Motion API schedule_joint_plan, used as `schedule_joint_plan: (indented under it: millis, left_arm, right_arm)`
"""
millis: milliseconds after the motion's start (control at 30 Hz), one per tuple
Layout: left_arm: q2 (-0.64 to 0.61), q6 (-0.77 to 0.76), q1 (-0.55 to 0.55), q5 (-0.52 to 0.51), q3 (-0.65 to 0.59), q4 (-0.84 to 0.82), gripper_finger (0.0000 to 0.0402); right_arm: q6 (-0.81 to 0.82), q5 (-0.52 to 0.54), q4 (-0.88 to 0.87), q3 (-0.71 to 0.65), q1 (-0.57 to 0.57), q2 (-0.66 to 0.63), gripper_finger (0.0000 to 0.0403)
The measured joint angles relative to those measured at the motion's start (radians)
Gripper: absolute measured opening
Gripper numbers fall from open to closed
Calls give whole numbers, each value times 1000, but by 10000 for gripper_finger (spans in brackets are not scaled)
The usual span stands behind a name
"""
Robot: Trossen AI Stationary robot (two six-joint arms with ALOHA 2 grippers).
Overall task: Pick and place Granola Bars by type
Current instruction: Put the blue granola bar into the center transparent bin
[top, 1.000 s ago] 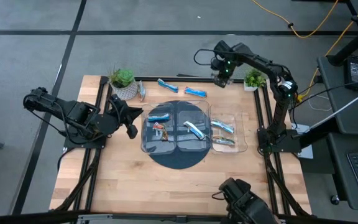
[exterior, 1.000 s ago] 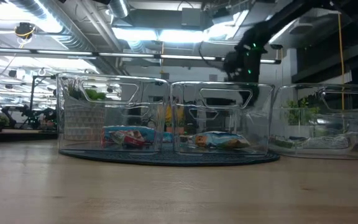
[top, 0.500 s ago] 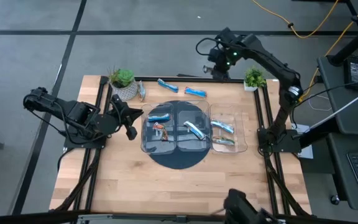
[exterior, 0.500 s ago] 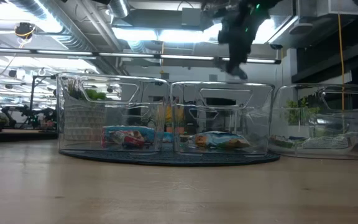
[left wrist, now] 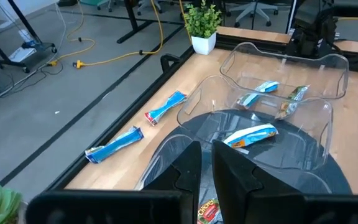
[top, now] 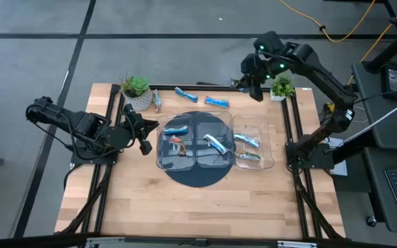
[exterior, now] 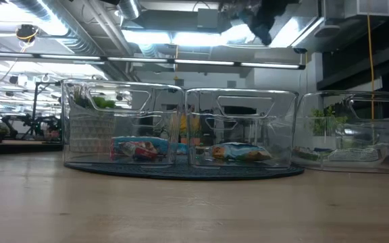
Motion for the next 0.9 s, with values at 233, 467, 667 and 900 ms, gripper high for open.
schedule_joint_plan:
  millis: [233,467,667,900]
  left_arm:
    - [0,-39,0,31,0,0,31]
    - [0,-42,0,28,0,0,31]
    - [0,-82,0,22,0,0,31]
    - [0,-96,0,6,0,-28,31]
  right_arm:
    - [20,80,-25,0,76,-54,22]
    - [20,130,-10,-55,138,-54,31]
    - [-8,131,85,-217,175,-53,22]
    - [-68,132,307,-393,189,-53,35]
